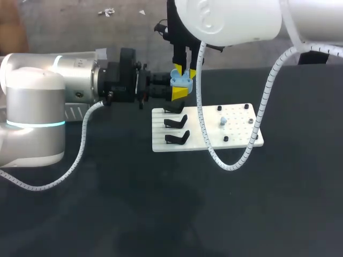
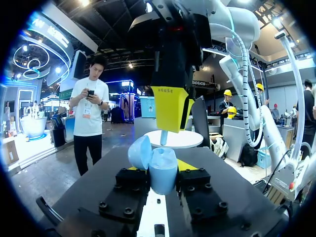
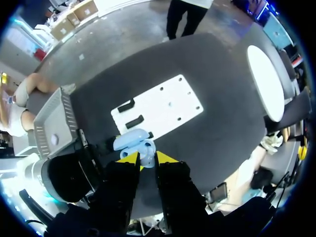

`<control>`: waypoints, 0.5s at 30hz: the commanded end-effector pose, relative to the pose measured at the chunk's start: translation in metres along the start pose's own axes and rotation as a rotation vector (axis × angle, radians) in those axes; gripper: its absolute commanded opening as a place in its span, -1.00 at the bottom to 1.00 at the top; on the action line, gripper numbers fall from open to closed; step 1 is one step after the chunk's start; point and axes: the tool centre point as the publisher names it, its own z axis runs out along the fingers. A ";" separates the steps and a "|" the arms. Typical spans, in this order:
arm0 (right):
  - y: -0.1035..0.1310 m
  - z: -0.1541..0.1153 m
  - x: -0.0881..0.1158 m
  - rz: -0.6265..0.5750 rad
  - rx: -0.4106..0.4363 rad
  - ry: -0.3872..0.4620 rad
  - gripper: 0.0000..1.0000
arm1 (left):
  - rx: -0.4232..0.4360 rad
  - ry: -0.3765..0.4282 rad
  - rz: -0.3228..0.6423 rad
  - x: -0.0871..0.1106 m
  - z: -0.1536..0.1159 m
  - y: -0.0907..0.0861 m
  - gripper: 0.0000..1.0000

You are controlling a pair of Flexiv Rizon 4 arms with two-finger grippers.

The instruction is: Pick up each earbud case from the left stands, insert the matching earbuds, close the lid, and place the case in the box.

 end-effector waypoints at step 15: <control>0.003 0.006 -0.002 -0.001 0.003 0.009 -1.00 | -0.003 -0.005 0.004 0.001 0.000 -0.001 -1.00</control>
